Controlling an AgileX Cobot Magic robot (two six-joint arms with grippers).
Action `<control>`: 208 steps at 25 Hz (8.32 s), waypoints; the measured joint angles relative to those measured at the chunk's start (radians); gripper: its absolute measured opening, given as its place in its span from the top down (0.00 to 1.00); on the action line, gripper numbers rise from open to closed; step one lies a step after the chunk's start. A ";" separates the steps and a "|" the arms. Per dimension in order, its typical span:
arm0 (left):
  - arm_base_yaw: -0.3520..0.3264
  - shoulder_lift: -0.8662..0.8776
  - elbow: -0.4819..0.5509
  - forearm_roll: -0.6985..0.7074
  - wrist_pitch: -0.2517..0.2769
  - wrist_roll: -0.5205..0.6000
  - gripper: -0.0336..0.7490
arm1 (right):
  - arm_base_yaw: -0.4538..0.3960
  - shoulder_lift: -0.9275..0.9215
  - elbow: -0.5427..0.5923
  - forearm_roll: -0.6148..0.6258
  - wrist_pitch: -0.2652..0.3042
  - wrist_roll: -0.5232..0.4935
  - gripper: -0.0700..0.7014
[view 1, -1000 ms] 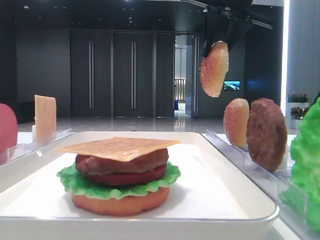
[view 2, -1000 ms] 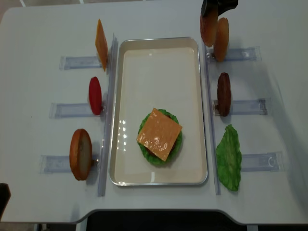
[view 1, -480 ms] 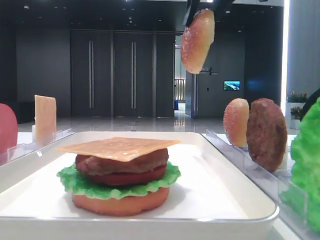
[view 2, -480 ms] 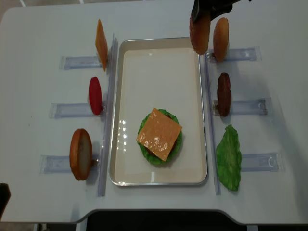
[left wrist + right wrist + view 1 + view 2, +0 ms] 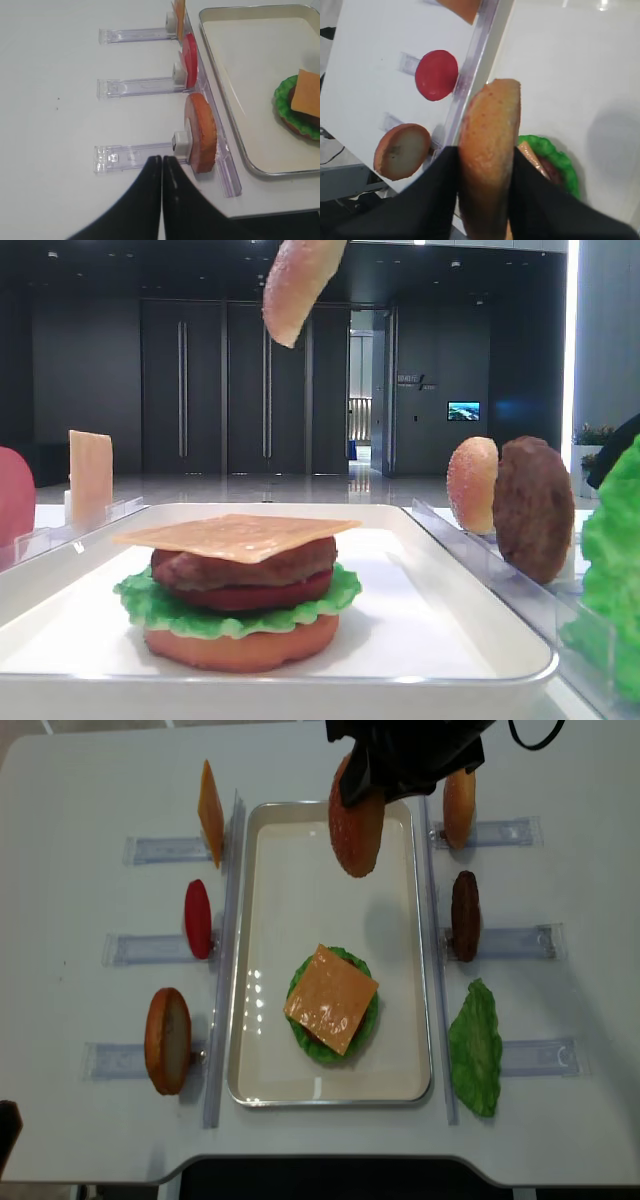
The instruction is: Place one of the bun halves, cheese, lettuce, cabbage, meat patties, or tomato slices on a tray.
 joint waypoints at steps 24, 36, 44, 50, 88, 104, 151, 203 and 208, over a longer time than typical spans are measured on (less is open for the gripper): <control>0.000 0.000 0.000 0.000 0.000 0.000 0.97 | 0.001 -0.121 0.603 0.819 -0.201 -0.858 0.64; 0.000 0.000 0.000 0.000 0.000 0.000 0.97 | 0.007 -0.014 0.614 0.949 -0.178 -0.992 0.64; 0.000 0.000 0.000 0.000 0.000 0.000 0.97 | 0.007 0.063 0.614 0.969 -0.166 -1.026 0.64; 0.000 0.000 0.000 0.000 0.000 0.000 0.97 | 0.007 0.072 0.614 0.970 -0.160 -1.029 0.64; 0.000 0.000 0.000 0.000 0.000 0.000 0.97 | 0.001 0.099 0.614 0.987 -0.179 -1.029 0.59; 0.000 0.000 0.000 0.000 0.000 0.000 0.97 | 0.001 0.099 0.614 0.953 -0.222 -1.027 0.56; 0.000 0.000 0.000 0.000 0.000 0.000 0.97 | -0.019 -0.087 0.402 0.031 -0.257 -0.115 0.34; 0.000 0.000 0.000 0.000 0.000 0.000 0.97 | -0.577 -0.371 0.379 -0.500 0.234 -0.142 0.34; 0.000 0.000 0.000 0.000 0.000 0.000 0.97 | -0.577 -0.559 0.463 -0.499 0.235 -0.121 0.34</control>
